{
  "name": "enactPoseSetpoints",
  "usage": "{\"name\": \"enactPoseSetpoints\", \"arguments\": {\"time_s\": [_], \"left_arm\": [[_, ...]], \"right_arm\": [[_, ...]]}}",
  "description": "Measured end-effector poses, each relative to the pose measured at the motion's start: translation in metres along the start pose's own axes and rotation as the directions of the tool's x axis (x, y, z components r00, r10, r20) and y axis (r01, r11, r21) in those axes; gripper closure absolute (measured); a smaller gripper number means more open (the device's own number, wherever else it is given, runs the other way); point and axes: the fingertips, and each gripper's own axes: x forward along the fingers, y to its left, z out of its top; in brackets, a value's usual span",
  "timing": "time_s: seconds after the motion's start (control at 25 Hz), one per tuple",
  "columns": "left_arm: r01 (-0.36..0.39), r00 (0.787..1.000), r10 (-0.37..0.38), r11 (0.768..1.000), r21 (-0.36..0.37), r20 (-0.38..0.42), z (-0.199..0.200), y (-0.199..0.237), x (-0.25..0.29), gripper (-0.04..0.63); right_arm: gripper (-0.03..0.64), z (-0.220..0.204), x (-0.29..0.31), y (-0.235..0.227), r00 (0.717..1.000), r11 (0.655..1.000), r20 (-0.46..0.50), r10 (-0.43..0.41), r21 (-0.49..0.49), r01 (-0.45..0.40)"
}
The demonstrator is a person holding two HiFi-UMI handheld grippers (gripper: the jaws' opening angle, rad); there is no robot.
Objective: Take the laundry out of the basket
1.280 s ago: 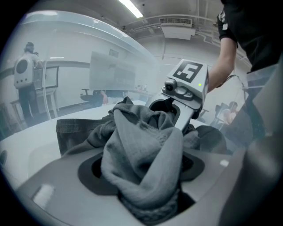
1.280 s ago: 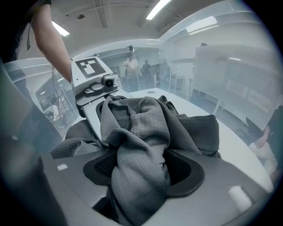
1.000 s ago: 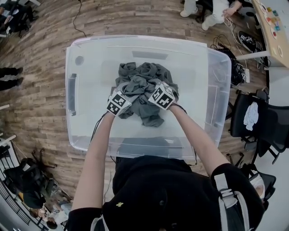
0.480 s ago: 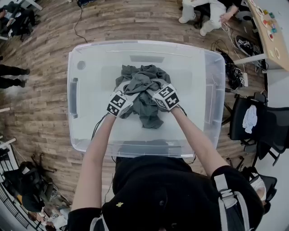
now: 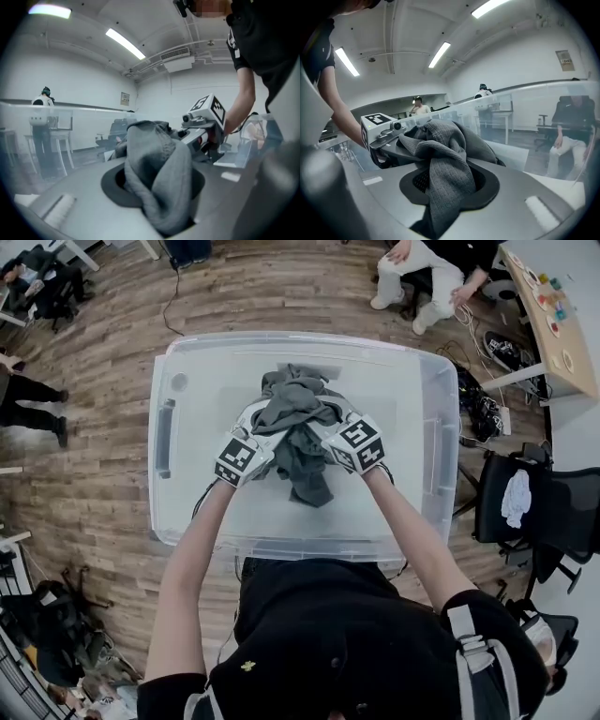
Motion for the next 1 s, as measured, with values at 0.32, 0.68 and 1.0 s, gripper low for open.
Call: {"name": "enactPoseSetpoints", "arguments": {"time_s": [0.32, 0.68, 1.0], "left_arm": [[-0.047, 0.993, 0.034, 0.992, 0.115, 0.11, 0.064, -0.012, -0.031, 0.482], [-0.134, 0.98, 0.095, 0.966, 0.22, 0.177, 0.116, -0.032, -0.062, 0.483], [-0.2, 0.964, 0.143, 0.946, 0.257, 0.224, 0.151, -0.042, -0.085, 0.485]], "right_arm": [[0.518, 0.057, -0.034, 0.027, 0.993, 0.996, 0.113, -0.032, -0.082, 0.041], [0.518, 0.102, -0.069, 0.055, 0.975, 0.982, 0.211, -0.074, -0.155, 0.108], [0.517, 0.134, -0.091, 0.076, 0.954, 0.964, 0.28, -0.107, -0.205, 0.168]]}}
